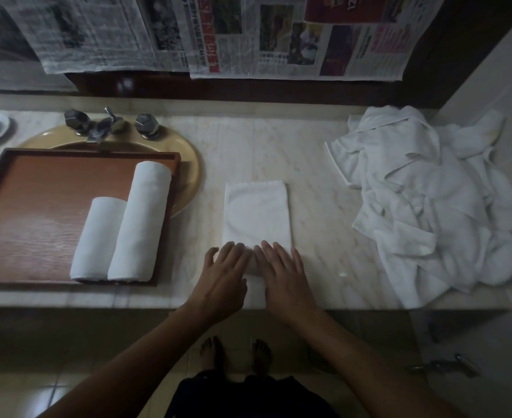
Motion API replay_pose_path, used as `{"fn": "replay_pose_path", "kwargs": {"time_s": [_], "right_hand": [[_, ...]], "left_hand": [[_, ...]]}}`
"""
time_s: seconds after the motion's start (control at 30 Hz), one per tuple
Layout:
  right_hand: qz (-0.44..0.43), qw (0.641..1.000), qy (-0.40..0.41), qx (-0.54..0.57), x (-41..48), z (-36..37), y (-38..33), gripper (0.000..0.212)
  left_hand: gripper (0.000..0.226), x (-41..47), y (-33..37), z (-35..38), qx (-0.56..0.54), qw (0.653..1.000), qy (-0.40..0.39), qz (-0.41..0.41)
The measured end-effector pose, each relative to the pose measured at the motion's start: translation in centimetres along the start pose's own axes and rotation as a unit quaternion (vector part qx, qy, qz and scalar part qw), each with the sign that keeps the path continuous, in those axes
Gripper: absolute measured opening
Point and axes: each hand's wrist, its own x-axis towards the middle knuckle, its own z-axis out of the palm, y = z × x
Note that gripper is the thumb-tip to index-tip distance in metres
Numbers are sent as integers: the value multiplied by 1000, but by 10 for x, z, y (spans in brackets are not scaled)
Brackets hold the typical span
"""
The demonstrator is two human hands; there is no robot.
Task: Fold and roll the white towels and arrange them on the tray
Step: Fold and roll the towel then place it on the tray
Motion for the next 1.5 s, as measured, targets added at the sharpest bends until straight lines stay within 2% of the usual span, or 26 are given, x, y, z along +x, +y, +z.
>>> {"fn": "replay_pose_path", "kwargs": {"time_s": [0.07,0.13,0.4,0.53,0.67,0.8,0.93,1.07,1.23,1.4,1.5], "right_hand": [[5,1000,-22,-9,9,-6,1,101],[6,999,-26,-20,18,-12,1,104],[-4,996,-91,-4,21,-29,9,92],[8,993,-110,34,3,-33,7,72],[12,987,-140,84,-6,-35,12,62],[10,977,-145,154,-4,-37,21,57],[28,972,-157,175,4,-43,26,59],[35,986,-123,109,5,-47,21,61],[14,999,43,22,-21,-26,-5,54],[35,999,11,-9,-26,-11,-13,88],[33,999,4,-21,-14,-13,-5,94]], "left_hand": [[80,3,-6,8,26,999,-38,-11],[84,8,-15,10,24,998,-50,-21],[77,7,-14,4,2,997,-72,11],[76,-9,-20,4,-3,996,-81,41],[75,-24,-25,2,-39,994,-86,45],[68,-25,-27,0,-91,991,-95,37],[55,-19,-28,-1,-103,989,-98,32],[52,-6,-31,-8,-93,988,-115,32],[55,16,-36,-18,-70,981,-178,23],[56,29,-36,-23,-102,969,-225,-34],[60,24,-28,-22,-84,983,-148,-63]]}}
